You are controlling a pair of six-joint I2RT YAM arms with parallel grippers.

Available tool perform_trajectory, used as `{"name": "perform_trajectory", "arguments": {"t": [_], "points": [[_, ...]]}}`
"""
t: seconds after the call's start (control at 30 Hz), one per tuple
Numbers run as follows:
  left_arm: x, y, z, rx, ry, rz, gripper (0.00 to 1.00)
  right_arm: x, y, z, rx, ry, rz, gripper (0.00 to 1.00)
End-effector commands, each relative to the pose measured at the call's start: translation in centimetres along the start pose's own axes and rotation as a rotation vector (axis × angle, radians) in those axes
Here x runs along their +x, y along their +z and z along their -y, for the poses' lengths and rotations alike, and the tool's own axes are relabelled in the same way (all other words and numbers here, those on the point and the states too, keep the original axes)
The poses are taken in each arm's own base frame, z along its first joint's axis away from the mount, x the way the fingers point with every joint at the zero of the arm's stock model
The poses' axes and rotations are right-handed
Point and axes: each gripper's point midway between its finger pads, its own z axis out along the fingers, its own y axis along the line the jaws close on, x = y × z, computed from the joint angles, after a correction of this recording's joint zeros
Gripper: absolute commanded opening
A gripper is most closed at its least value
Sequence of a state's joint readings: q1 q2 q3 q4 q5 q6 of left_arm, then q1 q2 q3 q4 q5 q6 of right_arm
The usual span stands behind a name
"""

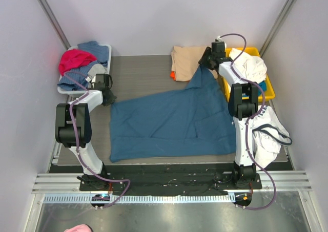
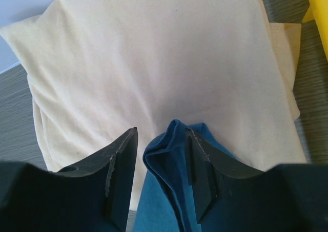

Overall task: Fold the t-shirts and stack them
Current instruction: Fold the tshirt

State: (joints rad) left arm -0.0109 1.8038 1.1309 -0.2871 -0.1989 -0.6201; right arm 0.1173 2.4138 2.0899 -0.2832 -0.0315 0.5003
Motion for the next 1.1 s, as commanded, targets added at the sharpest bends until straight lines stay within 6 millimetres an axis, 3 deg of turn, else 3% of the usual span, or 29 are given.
{"name": "perform_trajectory", "arguments": {"t": [0.0, 0.27, 0.37, 0.5, 0.67, 0.87, 1.03, 1.07], "points": [[-0.6, 0.3, -0.2, -0.006, -0.004, 0.026, 0.0, -2.4, 0.0, -1.0, -0.043, 0.006, 0.062, 0.49], [-0.6, 0.5, -0.2, -0.007, -0.004, 0.025, 0.0, -2.0, 0.6, -0.3, -0.038, 0.012, 0.051, 0.45], [-0.4, 0.5, -0.3, -0.011, -0.004, 0.02, 0.0, -1.9, 0.7, -0.1, -0.037, 0.015, 0.048, 0.37], [-0.4, 0.5, -0.3, -0.01, -0.004, 0.021, 0.0, -2.1, 0.5, -0.1, -0.042, 0.01, 0.052, 0.16], [-0.7, 0.2, -0.3, -0.008, -0.001, 0.029, 0.0, -2.3, 0.1, -0.2, -0.045, 0.004, 0.056, 0.04], [-1.9, -0.8, -0.2, -0.012, 0.012, 0.057, 0.0, -3.7, -2.3, -0.5, -0.041, -0.012, 0.09, 0.01], [-3.2, -2.2, 0.2, 0.006, 0.032, 0.086, 0.0, -5.0, -6.9, -0.3, -0.003, -0.014, 0.137, 0.01], [-4.1, -2.1, -1.0, -0.01, 0.007, 0.095, 0.0, -5.1, -7.5, 0.1, 0.02, -0.009, 0.146, 0.01]]}}
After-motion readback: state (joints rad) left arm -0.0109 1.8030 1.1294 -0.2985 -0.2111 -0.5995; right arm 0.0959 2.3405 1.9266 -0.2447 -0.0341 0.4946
